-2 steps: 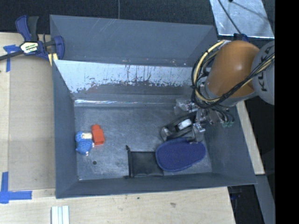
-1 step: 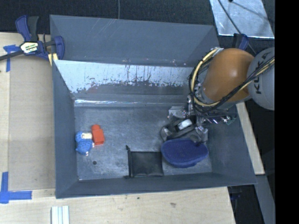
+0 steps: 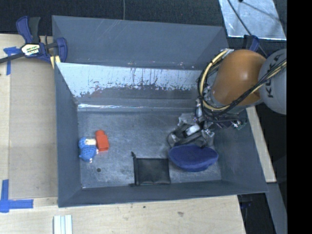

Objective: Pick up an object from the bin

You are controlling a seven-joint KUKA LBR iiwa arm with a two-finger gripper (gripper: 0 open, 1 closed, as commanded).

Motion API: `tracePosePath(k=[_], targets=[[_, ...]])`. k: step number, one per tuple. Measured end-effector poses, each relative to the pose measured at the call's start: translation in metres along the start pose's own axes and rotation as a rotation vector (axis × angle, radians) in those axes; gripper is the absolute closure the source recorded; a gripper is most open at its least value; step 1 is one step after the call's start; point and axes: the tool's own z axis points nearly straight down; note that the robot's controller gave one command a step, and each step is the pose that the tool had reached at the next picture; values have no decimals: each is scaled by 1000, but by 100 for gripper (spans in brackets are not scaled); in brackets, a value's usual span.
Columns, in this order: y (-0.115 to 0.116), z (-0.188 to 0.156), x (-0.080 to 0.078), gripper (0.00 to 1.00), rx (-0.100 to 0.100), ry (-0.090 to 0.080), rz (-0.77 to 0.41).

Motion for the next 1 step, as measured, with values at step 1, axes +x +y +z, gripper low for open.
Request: tracePosePath(k=[1], targets=[[-37,-151,26,100,4,-1,2]])
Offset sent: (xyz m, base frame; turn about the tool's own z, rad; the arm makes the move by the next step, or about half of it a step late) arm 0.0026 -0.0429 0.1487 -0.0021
